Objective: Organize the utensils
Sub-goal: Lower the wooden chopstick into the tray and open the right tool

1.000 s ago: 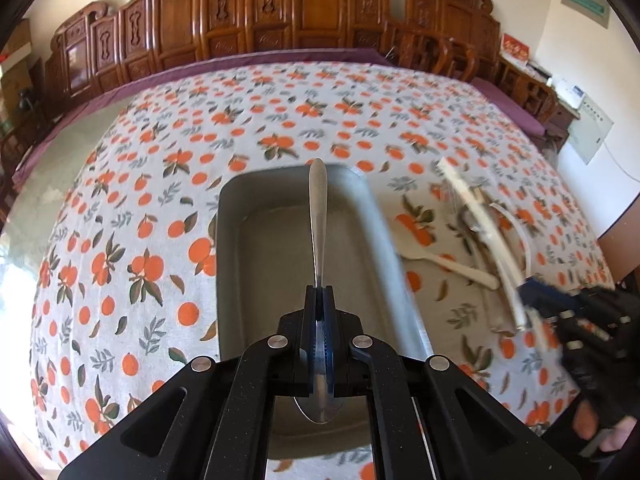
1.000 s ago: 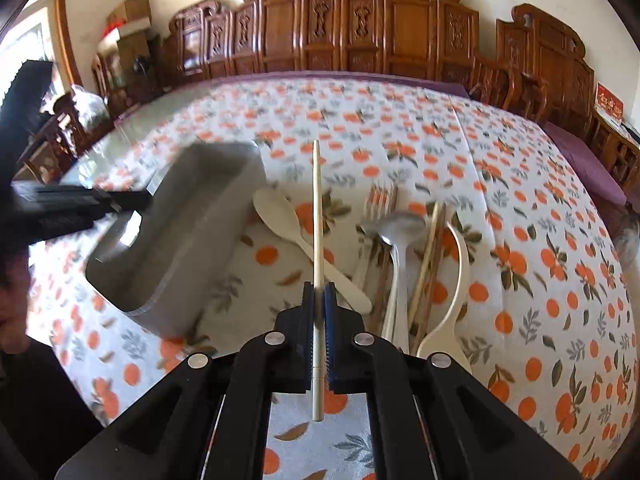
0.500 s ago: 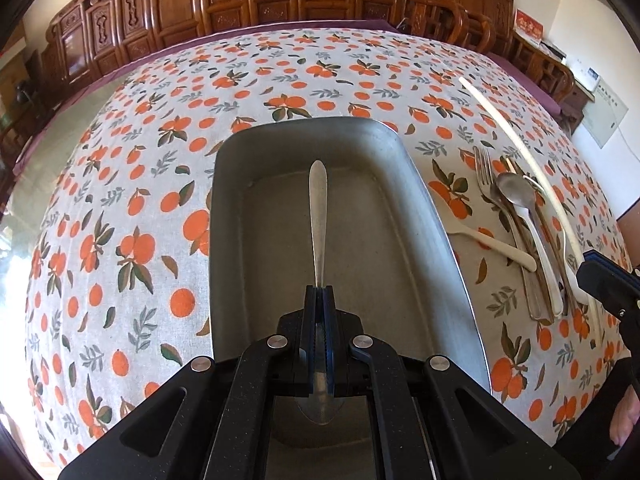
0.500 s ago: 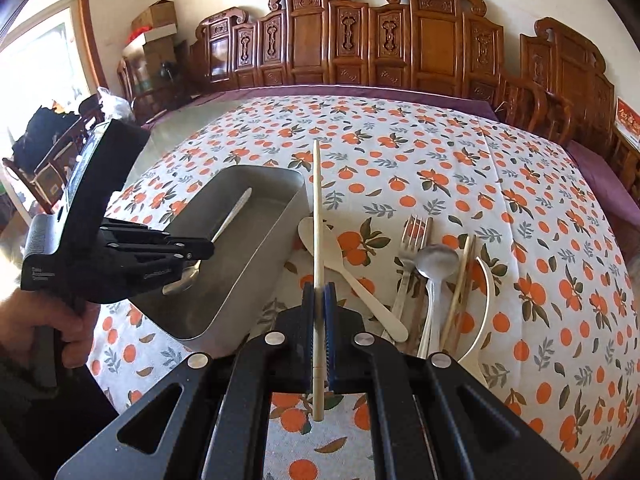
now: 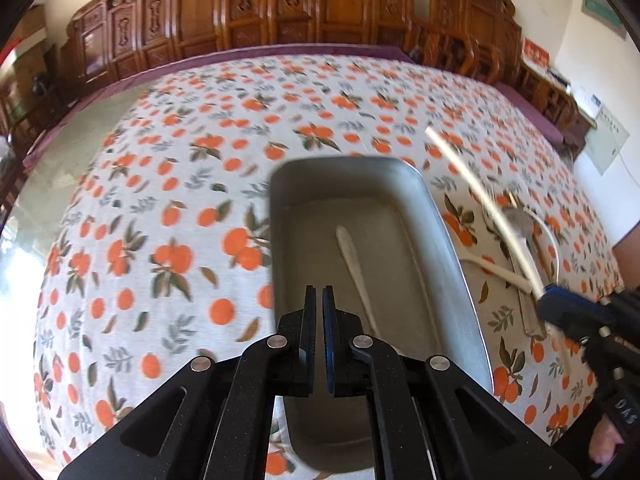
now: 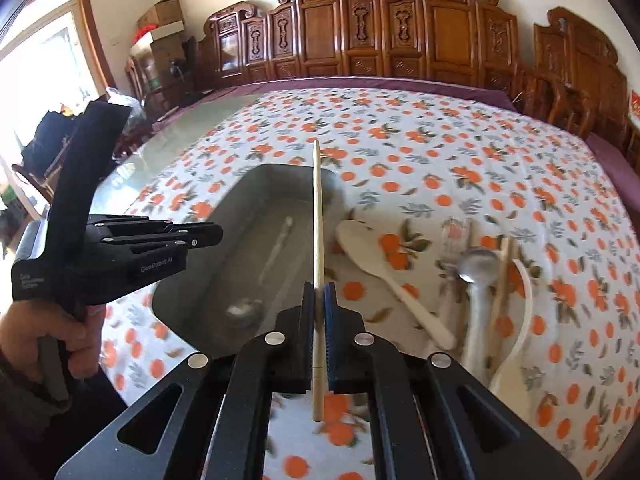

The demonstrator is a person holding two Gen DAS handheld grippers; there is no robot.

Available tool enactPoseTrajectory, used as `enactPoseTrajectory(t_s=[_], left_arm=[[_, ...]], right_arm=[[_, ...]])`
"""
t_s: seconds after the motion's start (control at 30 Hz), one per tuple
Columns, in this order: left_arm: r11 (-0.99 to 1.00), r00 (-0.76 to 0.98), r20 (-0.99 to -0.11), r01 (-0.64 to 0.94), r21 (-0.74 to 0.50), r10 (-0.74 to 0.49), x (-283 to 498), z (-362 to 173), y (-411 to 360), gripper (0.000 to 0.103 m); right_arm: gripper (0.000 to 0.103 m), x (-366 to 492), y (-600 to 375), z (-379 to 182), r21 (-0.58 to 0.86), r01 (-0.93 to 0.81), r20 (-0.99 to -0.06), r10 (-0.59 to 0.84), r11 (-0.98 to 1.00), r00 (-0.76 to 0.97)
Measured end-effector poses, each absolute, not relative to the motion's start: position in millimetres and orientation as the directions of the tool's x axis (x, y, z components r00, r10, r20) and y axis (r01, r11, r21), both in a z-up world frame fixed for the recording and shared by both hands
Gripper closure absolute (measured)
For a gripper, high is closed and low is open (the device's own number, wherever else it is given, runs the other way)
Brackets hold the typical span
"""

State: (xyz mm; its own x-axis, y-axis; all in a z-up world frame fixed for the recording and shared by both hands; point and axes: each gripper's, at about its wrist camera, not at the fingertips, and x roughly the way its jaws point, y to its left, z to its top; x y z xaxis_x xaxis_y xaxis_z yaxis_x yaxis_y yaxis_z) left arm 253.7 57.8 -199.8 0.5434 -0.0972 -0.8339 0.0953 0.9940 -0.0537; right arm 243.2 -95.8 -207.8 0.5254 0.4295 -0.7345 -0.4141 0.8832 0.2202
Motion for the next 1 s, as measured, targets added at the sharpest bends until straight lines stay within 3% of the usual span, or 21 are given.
enactPoseTrajectory(t_s=[0.4, 0.67, 0.8, 1.0], left_arm=[[0.996, 0.603, -0.794, 0.018, -0.089, -0.081, 239.8, -177.6, 101.7, 0.101], [0.996, 0.616, -0.784, 0.017, -0.086, -0.078, 237.7, -173.3, 105.2, 0.101], [0.997, 0.618, -0.782, 0.026, -0.079, -0.078, 236.0, -172.5, 100.6, 0.101], [0.995, 0.622, -0.777, 0.059, -0.078, -0.098, 233.6, -168.7, 82.9, 0.098]], right_arm=[[0.097, 274.2, -37.8, -234.1, 0.343, -0.358, -0.784, 0.475, 0.869, 0.401], [0.094, 286.9, -18.9, -243.3, 0.415, -0.351, -0.765, 0.531, 0.839, 0.364], [0.093, 279.8, -28.9, -235.9, 0.402, -0.379, -0.750, 0.538, 0.833, 0.385], [0.094, 258.8, -78.7, -213.6, 0.252, -0.421, -0.729, 0.457, 0.871, 0.510]])
